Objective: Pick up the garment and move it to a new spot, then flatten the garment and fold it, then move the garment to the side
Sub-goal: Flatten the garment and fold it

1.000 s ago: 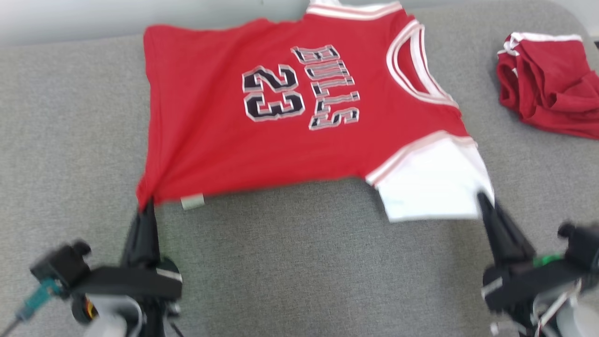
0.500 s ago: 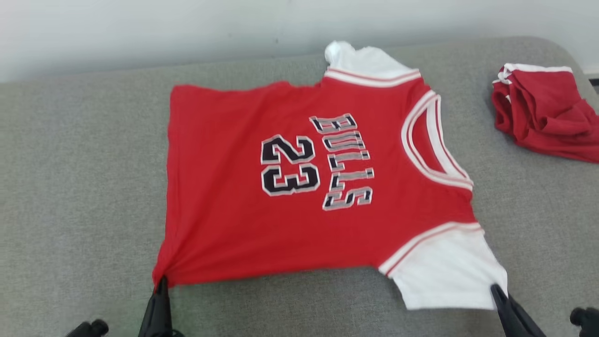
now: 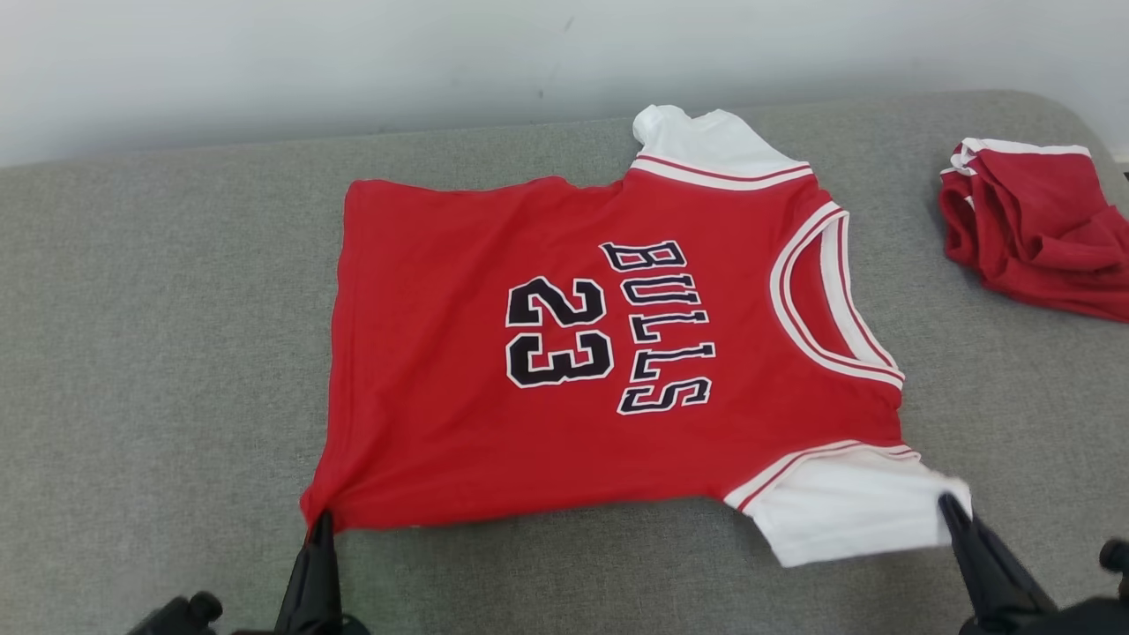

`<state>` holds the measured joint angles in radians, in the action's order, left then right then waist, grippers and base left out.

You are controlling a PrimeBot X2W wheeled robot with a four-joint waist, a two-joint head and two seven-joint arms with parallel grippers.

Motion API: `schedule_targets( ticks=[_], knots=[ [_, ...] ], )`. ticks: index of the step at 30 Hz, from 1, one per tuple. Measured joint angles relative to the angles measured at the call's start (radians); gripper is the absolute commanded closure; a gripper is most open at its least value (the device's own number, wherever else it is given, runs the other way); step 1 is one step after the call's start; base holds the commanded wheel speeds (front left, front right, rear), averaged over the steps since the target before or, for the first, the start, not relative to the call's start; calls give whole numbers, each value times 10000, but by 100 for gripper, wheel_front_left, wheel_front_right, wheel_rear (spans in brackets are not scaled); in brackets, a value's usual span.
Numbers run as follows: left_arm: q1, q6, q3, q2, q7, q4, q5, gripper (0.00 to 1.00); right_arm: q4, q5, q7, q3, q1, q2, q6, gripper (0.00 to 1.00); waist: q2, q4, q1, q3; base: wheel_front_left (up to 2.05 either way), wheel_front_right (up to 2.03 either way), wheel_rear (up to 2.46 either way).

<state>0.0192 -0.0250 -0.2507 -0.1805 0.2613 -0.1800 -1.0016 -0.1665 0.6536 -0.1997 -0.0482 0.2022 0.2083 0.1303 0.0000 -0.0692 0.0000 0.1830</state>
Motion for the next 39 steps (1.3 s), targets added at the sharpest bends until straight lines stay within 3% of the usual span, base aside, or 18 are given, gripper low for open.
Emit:
schedule_targets(
  ticks=[11,20,28,29,30,31,39],
  knots=[
    [1770,-40,-378,-71,-443,-159,433,100,1160,587,-322,708,-3013,825,0,100,1,169,2,399,0,0,0],
    [3410,-113,-583,-84,-970,-1039,662,100,3929,836,-267,1486,-6115,1218,0,100,1,193,2,819,0,0,0],
    [4587,-92,-732,-81,-1041,-2127,926,100,6389,537,706,2499,-8139,1239,0,100,1,158,3,1200,0,0,0],
    [4675,-86,-790,-90,-1028,-2263,995,75,6671,487,899,2602,-8275,1235,0,80,2,154,3,1223,0,0,0],
    [4747,-86,-857,-109,-966,-2376,1110,42,6886,364,1133,2757,-8410,1269,0,28,2,150,3,1234,0,0,0],
    [4801,-36,-920,-121,-936,-2487,1239,0,7072,240,1336,2938,-8528,1342,0,0,2,151,3,1232,0,0,0],
    [4694,167,-957,-190,-412,-2861,1486,0,7810,268,2811,3921,-8528,1910,0,0,1,135,1,932,0,0,0]
  ],
)
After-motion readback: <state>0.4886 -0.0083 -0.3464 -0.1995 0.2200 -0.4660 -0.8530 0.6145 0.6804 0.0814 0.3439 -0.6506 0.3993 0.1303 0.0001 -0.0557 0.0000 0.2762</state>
